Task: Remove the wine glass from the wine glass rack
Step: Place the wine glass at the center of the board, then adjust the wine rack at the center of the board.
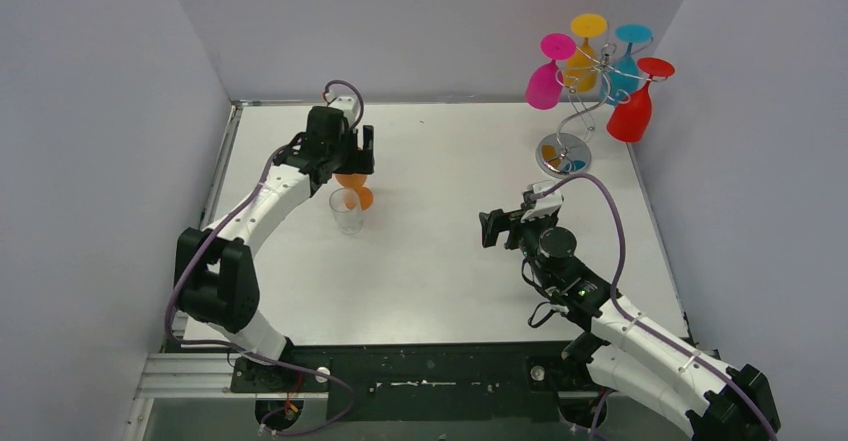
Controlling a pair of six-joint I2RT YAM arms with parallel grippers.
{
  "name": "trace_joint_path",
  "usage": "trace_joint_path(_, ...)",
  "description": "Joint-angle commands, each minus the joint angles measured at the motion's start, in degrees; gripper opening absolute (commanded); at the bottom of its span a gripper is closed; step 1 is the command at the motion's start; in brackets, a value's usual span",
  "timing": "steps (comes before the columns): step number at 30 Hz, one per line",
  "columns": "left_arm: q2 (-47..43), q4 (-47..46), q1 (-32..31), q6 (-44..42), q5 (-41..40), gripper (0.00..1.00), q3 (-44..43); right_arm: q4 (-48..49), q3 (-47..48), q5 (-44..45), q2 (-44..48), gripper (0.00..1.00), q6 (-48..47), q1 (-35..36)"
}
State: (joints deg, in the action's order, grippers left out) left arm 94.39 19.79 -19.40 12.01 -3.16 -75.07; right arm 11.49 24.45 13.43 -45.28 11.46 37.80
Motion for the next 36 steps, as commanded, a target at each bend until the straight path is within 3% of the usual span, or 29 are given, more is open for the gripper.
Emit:
trace_joint_path(1, -6.8, -8.5, 0.0, 0.1, 0.1, 0.78, 2.4, 0.3, 2.9, 0.1, 0.7, 1.00, 1.4, -0.6)
trace_joint_path(3, -8.5, -10.3, 0.0, 0.2, 0.1, 0.83, 3.7, -0.2, 3.1, -0.1, 0.8, 1.00, 1.9, -0.5)
trace_joint_path(13, -20.0, -13.3, 0.0, 0.6, 0.7, 0.86, 8.2, -2.7, 4.4, 1.0, 1.1, 1.00, 4.4, -0.6)
trace_joint_path(20, -38.4, -6.6, 0.2, 1.3, -0.3, 0.90, 18.8, -14.6, 13.2, 6.4, 2.6, 1.00, 10.0, -0.6)
trace_joint_path(25, -51.7, -3.0, 0.3, 4.1, -3.7, 0.93, 28.2, -8.5, 11.5, 3.2, 7.6, 1.00, 12.8, -0.7)
trace_joint_path(28, -56.4, -1.4, 0.3, 5.9, -4.2, 0.92, 31.7, -10.6, 12.2, 10.7, 6.6, 1.00, 15.6, -0.8)
trace_joint_path(30, -58.5, 0.0, 0.3, 6.6, -4.0, 0.93, 33.2, -20.6, 17.6, 20.6, 3.0, 1.00, 20.8, -1.0)
trace_joint_path(32, -59.9, 1.6, 0.3, 7.4, -3.8, 0.92, 35.2, -27.2, 23.6, 24.1, -1.4, 1.00, 22.0, -2.6)
trace_joint_path(36, -62.7, 1.6, 0.2, 9.5, -2.9, 0.91, 38.1, -31.9, 33.9, 10.2, -9.5, 1.00, 19.1, -15.7)
